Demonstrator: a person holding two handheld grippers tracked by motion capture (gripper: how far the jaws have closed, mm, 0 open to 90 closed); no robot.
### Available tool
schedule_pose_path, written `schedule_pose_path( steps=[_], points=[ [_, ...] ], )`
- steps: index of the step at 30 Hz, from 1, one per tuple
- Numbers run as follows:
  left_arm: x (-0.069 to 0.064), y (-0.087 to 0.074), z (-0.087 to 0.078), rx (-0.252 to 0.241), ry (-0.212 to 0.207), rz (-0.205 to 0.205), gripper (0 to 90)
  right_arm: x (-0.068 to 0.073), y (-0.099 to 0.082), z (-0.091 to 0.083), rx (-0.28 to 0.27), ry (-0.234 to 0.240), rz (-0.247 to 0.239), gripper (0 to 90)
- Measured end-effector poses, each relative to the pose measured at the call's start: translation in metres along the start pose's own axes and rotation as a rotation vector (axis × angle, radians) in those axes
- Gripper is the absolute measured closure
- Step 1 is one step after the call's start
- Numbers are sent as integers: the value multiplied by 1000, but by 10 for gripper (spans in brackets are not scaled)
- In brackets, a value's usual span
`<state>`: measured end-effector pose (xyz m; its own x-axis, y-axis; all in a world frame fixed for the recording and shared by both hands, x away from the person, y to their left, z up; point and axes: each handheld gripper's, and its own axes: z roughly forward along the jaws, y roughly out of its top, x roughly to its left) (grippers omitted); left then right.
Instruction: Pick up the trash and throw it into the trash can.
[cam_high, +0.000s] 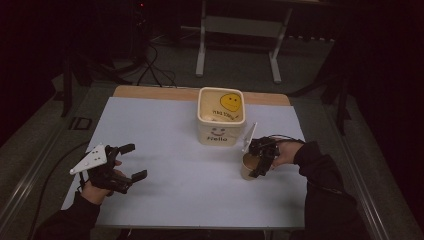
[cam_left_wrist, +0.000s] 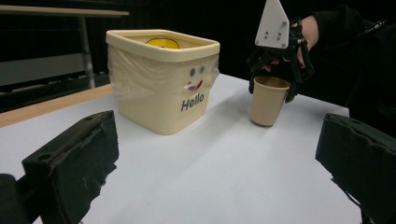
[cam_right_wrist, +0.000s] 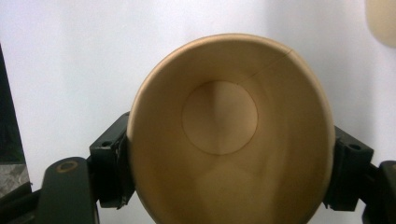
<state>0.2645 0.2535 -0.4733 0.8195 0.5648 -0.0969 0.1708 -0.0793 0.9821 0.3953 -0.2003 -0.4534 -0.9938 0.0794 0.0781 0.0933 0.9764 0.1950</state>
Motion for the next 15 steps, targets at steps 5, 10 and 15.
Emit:
schedule_pose_path(
  steps=[5, 10, 15],
  points=[
    [0, 0, 0, 1, -2, 3, 6, 1, 5, -10, 4, -4, -2, 223],
    [0, 0, 0, -3, -1, 1, 6, 2, 10, -24, 7, -9, -8, 231],
    [0, 0, 0, -2, -1, 0, 6, 2, 13, -33, 5, -13, -12, 233]
  ],
)
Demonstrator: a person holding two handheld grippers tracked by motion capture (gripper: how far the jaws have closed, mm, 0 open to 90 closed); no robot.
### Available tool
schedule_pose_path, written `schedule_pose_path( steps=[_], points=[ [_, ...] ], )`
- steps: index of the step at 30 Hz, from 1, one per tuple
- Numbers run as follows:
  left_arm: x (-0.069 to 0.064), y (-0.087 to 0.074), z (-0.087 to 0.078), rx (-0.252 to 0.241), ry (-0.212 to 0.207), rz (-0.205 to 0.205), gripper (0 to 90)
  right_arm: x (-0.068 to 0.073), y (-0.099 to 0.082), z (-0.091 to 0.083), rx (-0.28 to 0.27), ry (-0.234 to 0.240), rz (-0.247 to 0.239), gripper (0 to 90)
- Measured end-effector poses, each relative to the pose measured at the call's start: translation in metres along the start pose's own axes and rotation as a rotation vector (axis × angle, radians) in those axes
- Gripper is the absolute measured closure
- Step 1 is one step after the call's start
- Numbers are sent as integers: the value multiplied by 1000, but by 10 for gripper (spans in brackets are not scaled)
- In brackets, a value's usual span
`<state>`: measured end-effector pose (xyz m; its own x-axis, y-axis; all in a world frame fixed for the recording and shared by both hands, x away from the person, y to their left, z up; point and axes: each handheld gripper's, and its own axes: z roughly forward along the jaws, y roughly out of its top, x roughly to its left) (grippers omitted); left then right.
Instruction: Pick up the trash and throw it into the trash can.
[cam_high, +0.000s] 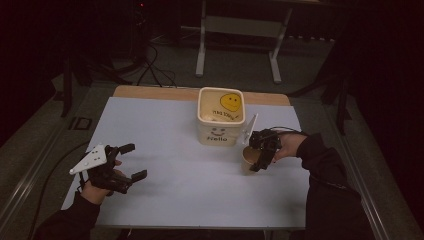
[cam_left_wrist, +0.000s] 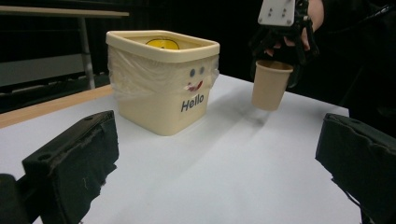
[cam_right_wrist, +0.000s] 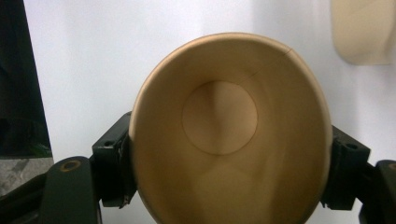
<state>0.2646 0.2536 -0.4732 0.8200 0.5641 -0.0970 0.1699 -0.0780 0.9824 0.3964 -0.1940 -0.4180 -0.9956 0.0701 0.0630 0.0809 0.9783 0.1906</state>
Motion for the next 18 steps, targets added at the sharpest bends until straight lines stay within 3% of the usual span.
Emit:
schedule_pose_path(
  steps=[8, 18],
  points=[
    [0, 0, 0, 0, 1, 0, 6, 0, 6, -16, 0, 5, 1, 238],
    [0, 0, 0, 1, -2, 0, 6, 0, 19, -45, -18, -22, -17, 238]
  ],
)
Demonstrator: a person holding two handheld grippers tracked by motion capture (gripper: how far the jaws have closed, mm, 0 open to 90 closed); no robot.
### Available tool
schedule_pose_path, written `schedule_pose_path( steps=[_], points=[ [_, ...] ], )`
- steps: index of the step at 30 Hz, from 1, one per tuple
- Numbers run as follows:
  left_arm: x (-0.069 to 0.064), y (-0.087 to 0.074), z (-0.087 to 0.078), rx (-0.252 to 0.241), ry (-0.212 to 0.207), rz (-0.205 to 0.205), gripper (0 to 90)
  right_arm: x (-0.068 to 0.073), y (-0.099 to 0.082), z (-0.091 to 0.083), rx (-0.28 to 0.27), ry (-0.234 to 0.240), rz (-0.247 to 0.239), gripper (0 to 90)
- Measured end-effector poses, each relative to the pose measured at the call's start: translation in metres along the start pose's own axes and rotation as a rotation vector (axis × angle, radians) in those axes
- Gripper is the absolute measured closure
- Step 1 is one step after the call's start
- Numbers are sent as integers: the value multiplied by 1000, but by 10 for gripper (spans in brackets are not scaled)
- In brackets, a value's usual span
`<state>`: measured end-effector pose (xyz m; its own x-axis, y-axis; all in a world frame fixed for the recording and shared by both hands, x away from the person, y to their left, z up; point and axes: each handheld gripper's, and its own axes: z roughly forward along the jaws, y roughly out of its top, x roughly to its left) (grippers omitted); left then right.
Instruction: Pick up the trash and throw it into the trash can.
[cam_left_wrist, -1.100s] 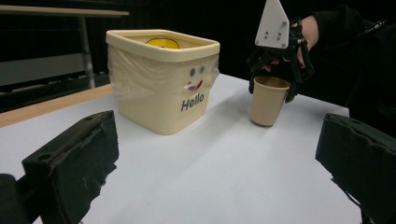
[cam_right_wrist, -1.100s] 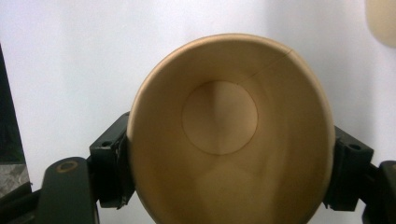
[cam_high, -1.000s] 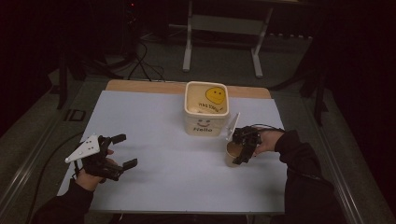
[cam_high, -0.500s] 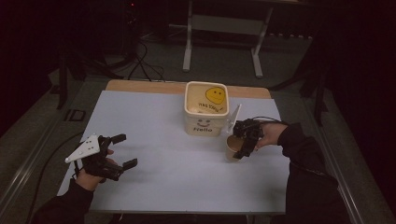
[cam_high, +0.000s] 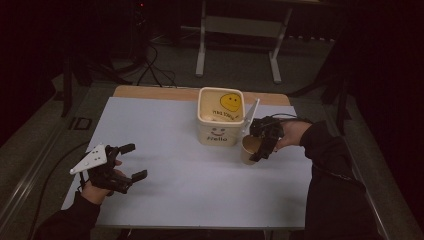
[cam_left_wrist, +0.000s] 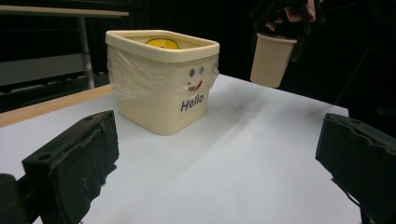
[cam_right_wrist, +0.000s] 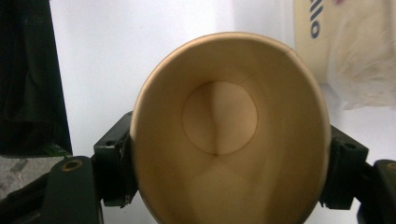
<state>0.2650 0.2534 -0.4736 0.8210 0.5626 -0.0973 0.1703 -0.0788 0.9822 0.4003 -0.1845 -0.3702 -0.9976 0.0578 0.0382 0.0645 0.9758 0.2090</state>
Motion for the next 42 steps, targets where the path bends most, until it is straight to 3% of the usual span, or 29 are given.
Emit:
schedule_pose_path(
  steps=[15, 30, 42],
  points=[
    [0, 0, 0, -1, 0, 0, 6, -5, 24, -36, -29, -33, -28, 239],
    [0, 0, 0, -1, -1, 1, 6, -15, 38, -52, -68, -53, -54, 243],
    [0, 0, -1, -3, -5, 2, 6, -23, 49, -64, -61, -53, -50, 243]
  ],
)
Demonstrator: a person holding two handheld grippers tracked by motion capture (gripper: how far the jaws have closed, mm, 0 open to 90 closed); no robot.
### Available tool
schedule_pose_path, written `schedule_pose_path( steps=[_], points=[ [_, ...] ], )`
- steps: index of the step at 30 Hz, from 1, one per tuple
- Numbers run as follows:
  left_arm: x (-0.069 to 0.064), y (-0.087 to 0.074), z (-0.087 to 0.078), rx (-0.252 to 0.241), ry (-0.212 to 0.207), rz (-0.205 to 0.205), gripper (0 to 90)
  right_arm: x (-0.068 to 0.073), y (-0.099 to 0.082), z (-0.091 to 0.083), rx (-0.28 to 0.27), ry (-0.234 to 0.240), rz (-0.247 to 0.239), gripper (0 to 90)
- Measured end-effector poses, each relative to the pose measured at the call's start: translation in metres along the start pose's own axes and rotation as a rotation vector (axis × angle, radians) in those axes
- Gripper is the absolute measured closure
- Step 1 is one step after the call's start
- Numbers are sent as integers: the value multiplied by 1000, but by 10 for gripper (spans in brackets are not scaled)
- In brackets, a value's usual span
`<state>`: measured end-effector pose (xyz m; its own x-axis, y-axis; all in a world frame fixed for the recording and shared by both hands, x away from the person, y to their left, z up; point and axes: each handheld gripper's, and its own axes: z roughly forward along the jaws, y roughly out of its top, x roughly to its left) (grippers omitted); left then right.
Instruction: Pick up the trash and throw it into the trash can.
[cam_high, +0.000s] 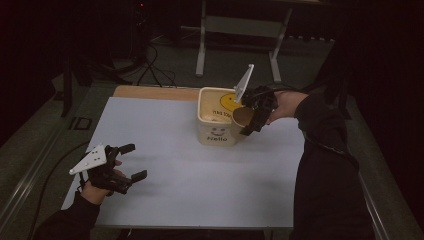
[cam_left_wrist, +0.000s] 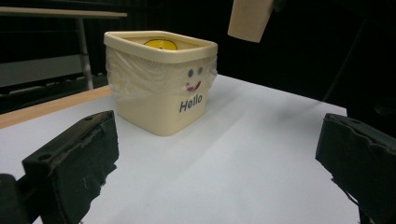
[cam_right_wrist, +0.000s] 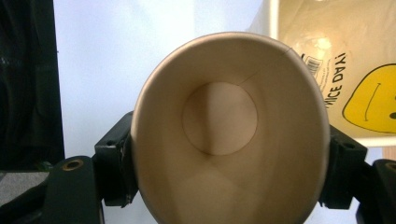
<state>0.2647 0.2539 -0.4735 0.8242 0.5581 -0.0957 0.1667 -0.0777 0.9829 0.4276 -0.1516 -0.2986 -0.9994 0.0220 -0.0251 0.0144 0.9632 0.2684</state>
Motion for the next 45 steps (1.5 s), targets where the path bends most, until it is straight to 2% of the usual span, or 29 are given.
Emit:
schedule_pose_path(
  steps=[17, 29, 45],
  points=[
    [1, -1, 1, 4, -6, -2, 6, -18, 21, -14, 5, -5, -1, 243],
    [1, -2, 1, 8, -11, -3, 6, -33, 29, -23, -21, -19, -3, 244],
    [0, -1, -1, 4, -9, -2, 6, -53, 35, -22, -48, -23, -1, 243]
  ],
)
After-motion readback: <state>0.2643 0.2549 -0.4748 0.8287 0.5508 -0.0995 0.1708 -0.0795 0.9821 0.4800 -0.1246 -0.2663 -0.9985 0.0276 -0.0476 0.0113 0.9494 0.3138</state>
